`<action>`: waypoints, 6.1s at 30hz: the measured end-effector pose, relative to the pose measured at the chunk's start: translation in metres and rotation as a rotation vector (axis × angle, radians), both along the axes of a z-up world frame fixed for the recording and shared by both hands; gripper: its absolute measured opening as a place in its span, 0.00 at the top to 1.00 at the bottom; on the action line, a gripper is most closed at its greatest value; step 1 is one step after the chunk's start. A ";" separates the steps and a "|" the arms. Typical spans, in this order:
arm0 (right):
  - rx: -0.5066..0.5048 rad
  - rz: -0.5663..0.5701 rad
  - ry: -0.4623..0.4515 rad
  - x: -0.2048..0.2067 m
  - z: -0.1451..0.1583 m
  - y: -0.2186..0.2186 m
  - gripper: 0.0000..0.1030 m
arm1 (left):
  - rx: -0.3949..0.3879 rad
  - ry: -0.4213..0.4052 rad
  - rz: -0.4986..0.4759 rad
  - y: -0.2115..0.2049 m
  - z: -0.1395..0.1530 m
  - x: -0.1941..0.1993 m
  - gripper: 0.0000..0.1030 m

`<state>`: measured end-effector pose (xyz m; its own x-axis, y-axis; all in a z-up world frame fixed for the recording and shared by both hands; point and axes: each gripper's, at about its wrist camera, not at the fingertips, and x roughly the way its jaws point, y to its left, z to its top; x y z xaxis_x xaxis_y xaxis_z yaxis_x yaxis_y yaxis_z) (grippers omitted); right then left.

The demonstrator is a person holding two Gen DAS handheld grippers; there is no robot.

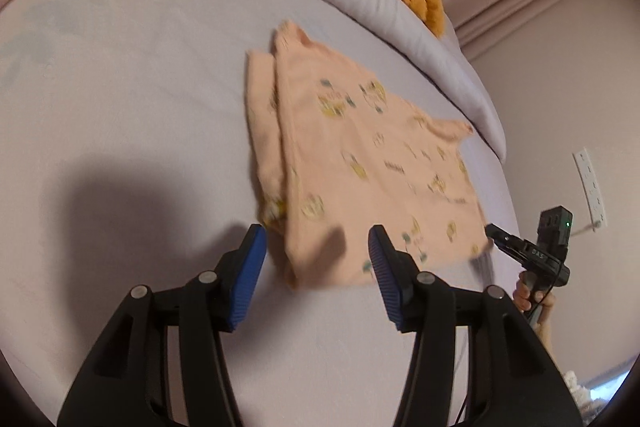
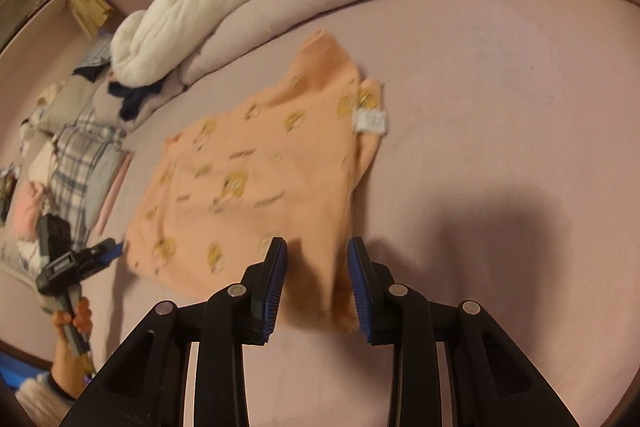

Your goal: Fold small clothes

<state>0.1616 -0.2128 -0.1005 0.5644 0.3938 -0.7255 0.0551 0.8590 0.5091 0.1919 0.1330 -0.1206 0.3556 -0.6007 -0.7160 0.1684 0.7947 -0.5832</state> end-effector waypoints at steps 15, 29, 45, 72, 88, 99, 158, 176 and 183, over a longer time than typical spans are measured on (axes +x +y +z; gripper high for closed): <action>-0.047 0.043 0.021 -0.020 -0.001 0.008 0.95 | 0.006 0.047 -0.036 -0.002 -0.019 -0.005 0.95; -0.069 -0.040 -0.065 -0.012 0.021 0.010 0.93 | -0.008 0.028 0.058 0.032 -0.012 -0.002 0.63; -0.187 0.086 -0.054 0.122 0.013 0.124 0.70 | -0.100 0.060 0.104 -0.010 -0.023 0.082 0.47; -0.217 0.306 0.048 -0.011 0.011 0.129 0.88 | 0.029 0.033 0.085 -0.040 0.003 0.096 0.87; 0.722 -0.072 0.000 0.007 -0.024 0.005 0.35 | 0.221 -0.047 -0.246 -0.204 0.030 0.078 0.81; 0.528 -0.024 0.113 0.037 -0.029 0.029 0.41 | 0.147 0.009 -0.316 -0.185 0.016 0.047 0.81; -0.110 0.028 -0.146 -0.029 0.005 0.000 0.83 | 0.245 -0.151 -0.262 -0.207 0.006 0.064 0.90; -0.065 -0.089 -0.073 -0.025 -0.004 -0.012 0.68 | 0.321 -0.185 -0.302 -0.191 -0.008 -0.013 0.56; 0.012 -0.119 -0.081 -0.043 0.003 -0.019 0.49 | 0.329 -0.197 -0.250 -0.186 0.001 -0.022 0.45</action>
<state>0.1187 -0.2320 -0.0980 0.6644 0.3291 -0.6711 0.1146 0.8424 0.5265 0.1697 -0.0529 -0.1199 0.3777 -0.4374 -0.8161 0.4608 0.8533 -0.2441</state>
